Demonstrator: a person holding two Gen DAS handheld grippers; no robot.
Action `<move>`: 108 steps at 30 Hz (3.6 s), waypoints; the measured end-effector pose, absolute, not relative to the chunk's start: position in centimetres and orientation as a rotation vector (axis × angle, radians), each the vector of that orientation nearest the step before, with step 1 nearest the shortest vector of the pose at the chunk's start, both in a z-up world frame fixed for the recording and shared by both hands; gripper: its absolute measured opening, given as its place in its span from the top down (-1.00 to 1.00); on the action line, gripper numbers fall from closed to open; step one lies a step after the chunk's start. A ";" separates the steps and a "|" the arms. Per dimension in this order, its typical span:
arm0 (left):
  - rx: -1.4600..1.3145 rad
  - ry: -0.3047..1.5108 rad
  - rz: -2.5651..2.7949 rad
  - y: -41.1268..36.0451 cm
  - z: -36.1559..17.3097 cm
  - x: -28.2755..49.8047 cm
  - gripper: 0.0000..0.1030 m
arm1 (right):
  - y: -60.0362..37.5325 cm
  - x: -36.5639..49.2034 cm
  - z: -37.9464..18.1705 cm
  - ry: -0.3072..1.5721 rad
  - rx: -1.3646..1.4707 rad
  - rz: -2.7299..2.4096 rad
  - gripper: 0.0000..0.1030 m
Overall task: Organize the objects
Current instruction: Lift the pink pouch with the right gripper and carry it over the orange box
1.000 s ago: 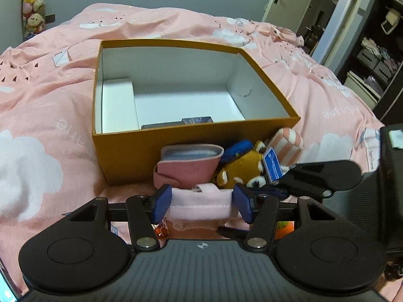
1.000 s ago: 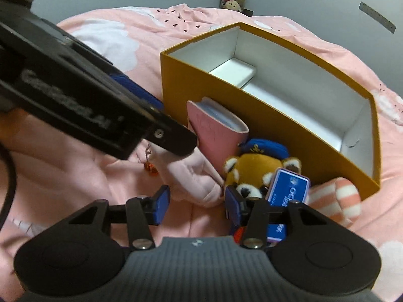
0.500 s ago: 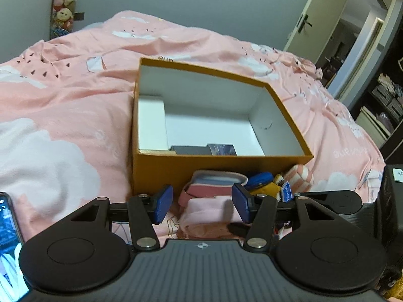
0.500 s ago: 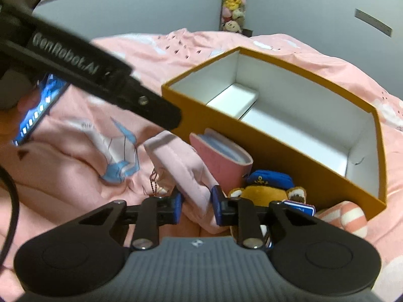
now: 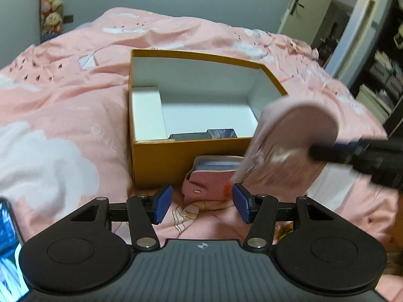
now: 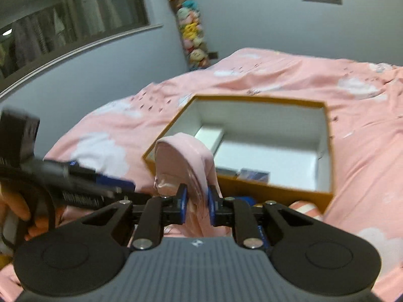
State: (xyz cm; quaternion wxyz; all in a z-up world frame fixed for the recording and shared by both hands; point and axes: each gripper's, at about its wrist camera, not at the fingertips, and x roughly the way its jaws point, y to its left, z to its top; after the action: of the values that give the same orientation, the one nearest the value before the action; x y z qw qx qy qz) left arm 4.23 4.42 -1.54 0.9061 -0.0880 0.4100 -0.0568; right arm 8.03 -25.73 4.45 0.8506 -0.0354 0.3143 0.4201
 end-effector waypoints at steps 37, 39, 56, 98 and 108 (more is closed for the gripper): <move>-0.500 1.205 -0.060 6.7 -7.0 8.0 -0.44 | -30.3 14.5 3.0 0.850 0.158 0.631 0.66; -0.539 1.230 -0.068 6.5 -8.5 8.5 -0.44 | -30.2 14.5 3.0 0.848 0.153 0.631 0.66; -0.481 1.128 -0.055 4.2 -7.9 6.5 0.48 | -30.0 15.2 2.4 0.873 0.173 0.638 0.66; -0.570 0.679 -0.097 9.1 5.2 12.6 0.60 | -26.5 20.8 10.1 0.703 0.237 0.750 0.88; -0.530 0.659 -0.023 10.4 3.6 17.4 0.61 | -22.2 28.9 2.3 0.960 0.487 0.715 0.87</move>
State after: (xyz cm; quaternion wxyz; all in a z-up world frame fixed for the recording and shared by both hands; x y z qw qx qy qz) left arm 17.37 10.35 3.61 0.9119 -0.2571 0.3198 -0.0111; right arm 28.86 -22.16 2.29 0.7984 0.2269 0.4472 0.3332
